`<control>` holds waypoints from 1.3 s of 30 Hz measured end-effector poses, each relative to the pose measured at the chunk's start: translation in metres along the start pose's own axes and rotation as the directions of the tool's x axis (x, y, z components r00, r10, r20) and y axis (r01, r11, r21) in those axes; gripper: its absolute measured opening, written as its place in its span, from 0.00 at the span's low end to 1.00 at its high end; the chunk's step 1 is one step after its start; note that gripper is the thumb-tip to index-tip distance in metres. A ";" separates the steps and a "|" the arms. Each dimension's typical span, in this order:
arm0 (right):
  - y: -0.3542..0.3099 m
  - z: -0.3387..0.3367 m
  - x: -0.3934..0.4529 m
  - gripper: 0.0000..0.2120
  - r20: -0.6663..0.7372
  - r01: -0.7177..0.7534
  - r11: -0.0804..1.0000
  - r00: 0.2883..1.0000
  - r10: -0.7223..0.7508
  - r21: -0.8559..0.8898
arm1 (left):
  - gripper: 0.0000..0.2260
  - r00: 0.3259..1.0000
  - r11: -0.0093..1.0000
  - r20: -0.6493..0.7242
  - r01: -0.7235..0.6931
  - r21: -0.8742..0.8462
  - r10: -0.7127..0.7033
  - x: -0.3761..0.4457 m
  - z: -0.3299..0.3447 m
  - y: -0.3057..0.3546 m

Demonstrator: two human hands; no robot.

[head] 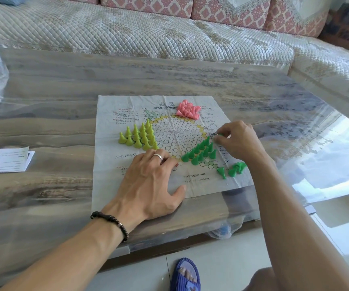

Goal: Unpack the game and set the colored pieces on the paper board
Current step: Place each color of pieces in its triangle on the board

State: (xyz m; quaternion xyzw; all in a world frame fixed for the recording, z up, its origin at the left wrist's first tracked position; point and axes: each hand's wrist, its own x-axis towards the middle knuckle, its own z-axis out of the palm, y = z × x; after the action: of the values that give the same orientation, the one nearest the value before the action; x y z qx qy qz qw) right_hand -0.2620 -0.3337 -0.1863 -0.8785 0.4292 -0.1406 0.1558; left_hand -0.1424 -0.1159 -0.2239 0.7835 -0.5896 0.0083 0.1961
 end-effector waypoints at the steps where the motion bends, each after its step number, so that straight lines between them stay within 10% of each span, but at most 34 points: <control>1: 0.000 0.000 0.001 0.08 0.007 -0.013 1.000 1.000 0.013 0.011 | 0.27 1.000 1.000 -0.004 0.000 -0.002 0.000 0.000 0.000 0.000; 15: 0.032 -0.015 -0.026 0.06 -0.206 -0.013 0.996 0.978 0.031 0.091 | 0.27 1.000 1.000 0.005 -0.001 0.016 0.001 0.000 0.000 0.001; 22: 0.046 -0.032 -0.049 0.12 0.132 -0.036 0.998 0.991 0.028 0.054 | 0.27 1.000 1.000 0.003 0.002 0.019 -0.002 0.000 0.000 0.000; 39: 0.023 -0.016 -0.033 0.10 0.057 -0.070 0.996 0.996 0.067 0.051 | 0.27 1.000 1.000 0.004 0.002 0.018 -0.002 0.000 0.000 0.000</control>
State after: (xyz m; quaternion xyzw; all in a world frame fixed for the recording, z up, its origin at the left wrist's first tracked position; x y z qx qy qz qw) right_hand -0.3042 -0.3234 -0.1846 -0.8623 0.4509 -0.1220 0.1955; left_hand -0.1423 -0.1157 -0.2243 0.7858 -0.5892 0.0120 0.1877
